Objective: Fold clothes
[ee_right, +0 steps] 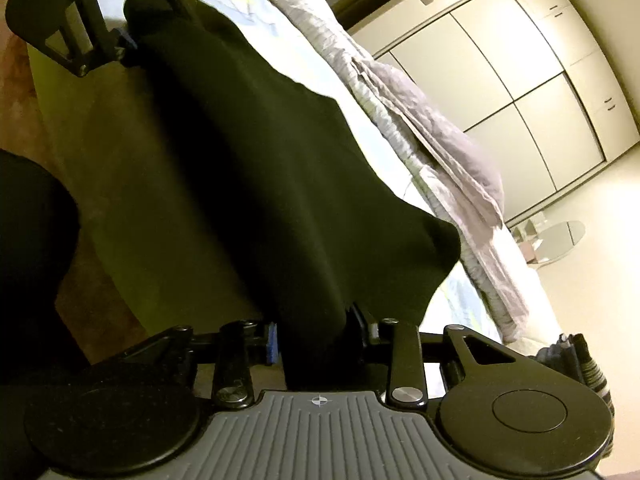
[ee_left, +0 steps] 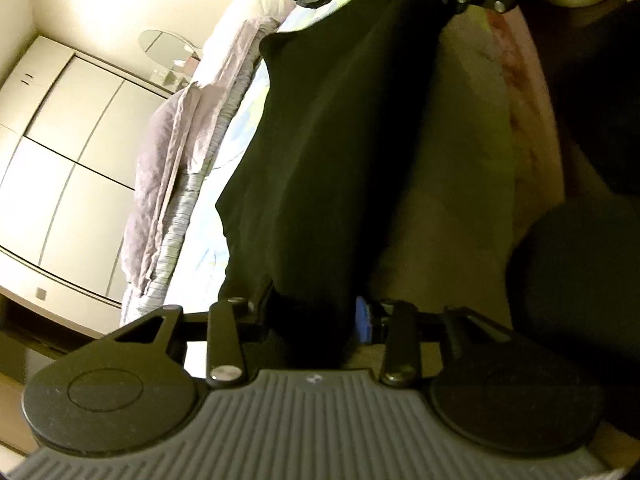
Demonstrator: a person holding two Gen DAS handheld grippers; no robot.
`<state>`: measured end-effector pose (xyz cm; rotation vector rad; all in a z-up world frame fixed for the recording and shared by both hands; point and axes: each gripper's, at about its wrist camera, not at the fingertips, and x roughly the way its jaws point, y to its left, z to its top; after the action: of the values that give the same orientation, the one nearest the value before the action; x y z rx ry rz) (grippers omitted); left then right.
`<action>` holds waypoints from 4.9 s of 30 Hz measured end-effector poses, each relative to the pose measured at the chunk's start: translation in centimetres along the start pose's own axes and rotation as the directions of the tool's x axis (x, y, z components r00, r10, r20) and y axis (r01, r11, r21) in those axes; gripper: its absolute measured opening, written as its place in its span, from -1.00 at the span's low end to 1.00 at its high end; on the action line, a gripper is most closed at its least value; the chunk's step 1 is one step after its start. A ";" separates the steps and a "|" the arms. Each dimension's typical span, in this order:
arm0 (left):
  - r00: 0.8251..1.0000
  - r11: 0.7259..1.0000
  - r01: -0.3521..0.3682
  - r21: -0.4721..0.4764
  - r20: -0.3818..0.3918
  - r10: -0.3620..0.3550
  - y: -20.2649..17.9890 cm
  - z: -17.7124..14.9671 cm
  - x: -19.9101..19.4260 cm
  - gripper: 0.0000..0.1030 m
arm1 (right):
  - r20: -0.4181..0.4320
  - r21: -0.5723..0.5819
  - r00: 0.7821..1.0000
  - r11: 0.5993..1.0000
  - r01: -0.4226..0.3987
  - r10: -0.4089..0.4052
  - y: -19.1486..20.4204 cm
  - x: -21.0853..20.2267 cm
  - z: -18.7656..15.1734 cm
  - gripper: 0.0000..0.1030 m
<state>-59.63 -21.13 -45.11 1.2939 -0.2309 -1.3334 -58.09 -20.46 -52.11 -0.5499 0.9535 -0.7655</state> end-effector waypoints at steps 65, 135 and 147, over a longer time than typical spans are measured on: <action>0.857 0.607 0.484 -0.631 0.201 -0.475 20.7 -1.4 23.1 -0.97 | 0.180 0.932 0.912 0.233 -0.278 0.369 -24.0 16.7 -3.2 -0.82; 0.915 0.620 0.370 -0.692 0.158 -0.371 16.7 -6.4 6.6 -0.81 | 0.135 0.876 0.936 0.402 -0.266 0.324 -13.4 -0.5 -3.7 -0.78; 0.909 0.626 0.375 -0.684 0.140 -0.392 14.9 -7.3 6.0 -0.77 | 0.092 0.782 0.953 0.571 -0.248 0.288 -10.7 -1.5 -1.4 0.37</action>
<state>-43.68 -26.00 -39.36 0.7020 0.5773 -1.5483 -63.42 -26.05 -44.41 0.4044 0.6164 -0.8322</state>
